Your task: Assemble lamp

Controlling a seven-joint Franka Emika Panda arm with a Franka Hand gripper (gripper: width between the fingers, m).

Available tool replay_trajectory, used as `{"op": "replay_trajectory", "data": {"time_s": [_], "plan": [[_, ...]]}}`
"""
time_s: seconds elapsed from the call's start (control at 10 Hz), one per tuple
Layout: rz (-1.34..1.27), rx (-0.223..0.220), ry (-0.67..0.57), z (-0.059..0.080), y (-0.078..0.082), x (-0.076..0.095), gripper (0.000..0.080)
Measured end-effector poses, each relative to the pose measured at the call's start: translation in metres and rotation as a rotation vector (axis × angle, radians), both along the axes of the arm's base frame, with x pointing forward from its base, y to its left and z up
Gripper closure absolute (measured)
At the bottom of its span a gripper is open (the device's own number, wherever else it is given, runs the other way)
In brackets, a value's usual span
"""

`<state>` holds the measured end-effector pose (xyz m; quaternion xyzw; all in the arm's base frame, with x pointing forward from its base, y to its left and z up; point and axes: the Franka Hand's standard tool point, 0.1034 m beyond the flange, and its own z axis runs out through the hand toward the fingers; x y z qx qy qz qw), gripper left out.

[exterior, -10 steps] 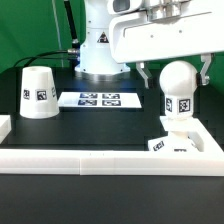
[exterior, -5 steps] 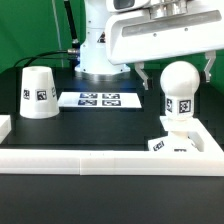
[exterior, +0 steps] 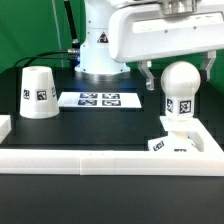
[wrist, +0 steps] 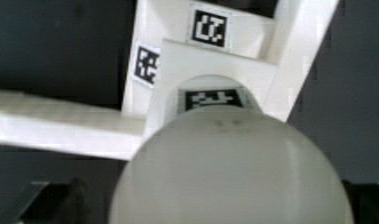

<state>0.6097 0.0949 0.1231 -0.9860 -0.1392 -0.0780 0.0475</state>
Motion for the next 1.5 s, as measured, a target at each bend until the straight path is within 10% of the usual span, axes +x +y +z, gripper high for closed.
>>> {"op": "replay_trajectory", "data": {"time_s": [1.2, 1.5], "plan": [[0.71, -0.151, -0.05, -0.001, 0.0056, -0.0006, 0.0101], [0.709, -0.151, -0.05, -0.0009, 0.0052, -0.0005, 0.0222]]}}
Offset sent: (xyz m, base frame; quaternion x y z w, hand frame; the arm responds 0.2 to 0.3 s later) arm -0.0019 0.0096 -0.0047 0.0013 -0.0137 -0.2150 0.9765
